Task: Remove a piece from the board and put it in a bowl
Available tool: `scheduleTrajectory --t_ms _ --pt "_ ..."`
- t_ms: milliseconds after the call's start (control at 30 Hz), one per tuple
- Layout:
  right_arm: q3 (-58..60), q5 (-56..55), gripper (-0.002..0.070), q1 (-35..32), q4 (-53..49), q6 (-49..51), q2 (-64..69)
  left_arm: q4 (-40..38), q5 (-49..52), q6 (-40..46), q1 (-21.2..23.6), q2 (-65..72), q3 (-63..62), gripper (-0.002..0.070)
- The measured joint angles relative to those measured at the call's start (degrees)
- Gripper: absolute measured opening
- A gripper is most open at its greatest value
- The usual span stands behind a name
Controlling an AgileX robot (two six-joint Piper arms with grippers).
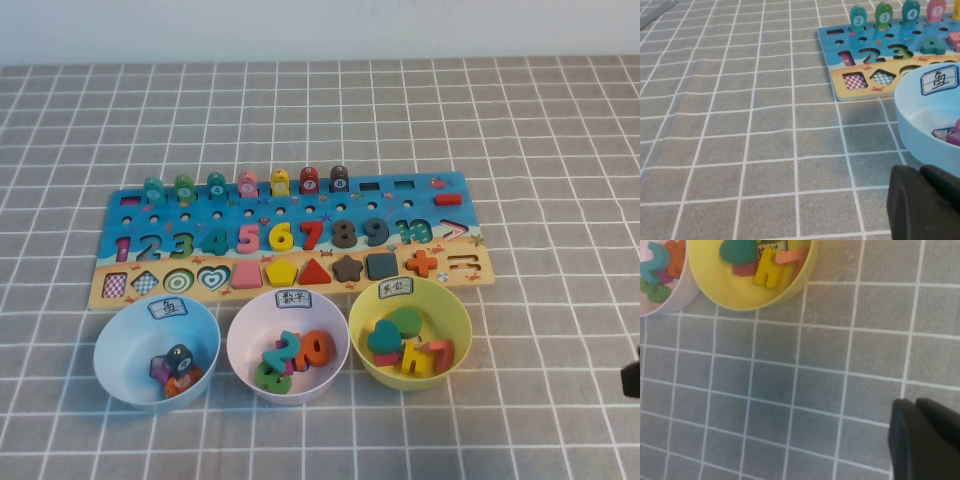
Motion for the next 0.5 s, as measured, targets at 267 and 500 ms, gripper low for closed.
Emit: scheduleTrajectory --t_ms 267,500 --pt "-9.77 0.90 -0.0018 8.66 -5.88 4.08 14.29 0.00 0.00 0.00 0.00 0.00 0.00 -0.0001" --pt "-21.49 2.68 -0.0018 18.55 -11.93 11.39 25.09 0.00 0.00 0.00 0.00 0.00 0.00 -0.0001"
